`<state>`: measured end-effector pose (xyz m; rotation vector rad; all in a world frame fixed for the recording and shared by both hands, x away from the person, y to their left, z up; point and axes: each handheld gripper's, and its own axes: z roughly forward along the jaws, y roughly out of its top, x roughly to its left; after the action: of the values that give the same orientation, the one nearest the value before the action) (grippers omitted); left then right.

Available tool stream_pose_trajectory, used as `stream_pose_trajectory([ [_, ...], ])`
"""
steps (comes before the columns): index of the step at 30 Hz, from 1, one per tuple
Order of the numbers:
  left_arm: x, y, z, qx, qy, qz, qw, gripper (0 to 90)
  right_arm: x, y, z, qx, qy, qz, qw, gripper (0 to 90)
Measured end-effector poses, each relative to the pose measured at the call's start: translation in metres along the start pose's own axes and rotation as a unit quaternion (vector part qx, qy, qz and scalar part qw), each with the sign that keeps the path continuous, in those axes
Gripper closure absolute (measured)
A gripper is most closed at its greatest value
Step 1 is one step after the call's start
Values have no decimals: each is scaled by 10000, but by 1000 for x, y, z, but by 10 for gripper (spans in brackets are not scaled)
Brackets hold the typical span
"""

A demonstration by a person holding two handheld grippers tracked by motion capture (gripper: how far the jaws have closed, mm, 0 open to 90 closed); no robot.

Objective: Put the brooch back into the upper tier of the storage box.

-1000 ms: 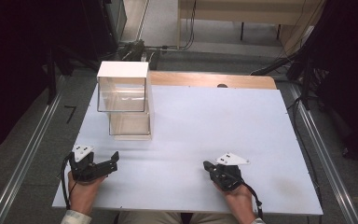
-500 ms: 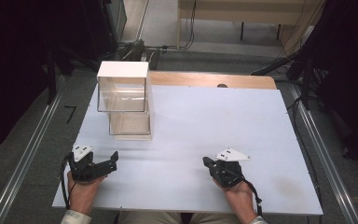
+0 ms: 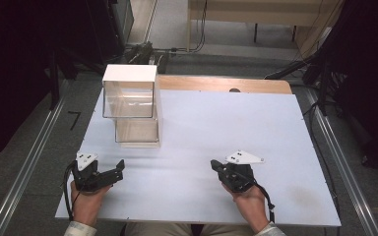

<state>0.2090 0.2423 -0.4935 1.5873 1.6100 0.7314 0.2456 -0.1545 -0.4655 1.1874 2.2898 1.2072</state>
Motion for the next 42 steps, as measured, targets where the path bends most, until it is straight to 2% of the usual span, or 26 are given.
stream_pose_trajectory([
  [5,0,0,0,-1,8,6,10000,17,5,6,1,-4,57,-73,10000,875],
  [10,0,0,1,10,1,-13,10000,17,8,13,3,-12,117,-29,9999,875],
  [20,-1,0,0,5,-3,3,10000,17,18,29,7,-72,207,-94,9997,875],
  [42,0,0,1,42,20,2,10000,17,42,62,16,-180,462,-409,9979,875],
])
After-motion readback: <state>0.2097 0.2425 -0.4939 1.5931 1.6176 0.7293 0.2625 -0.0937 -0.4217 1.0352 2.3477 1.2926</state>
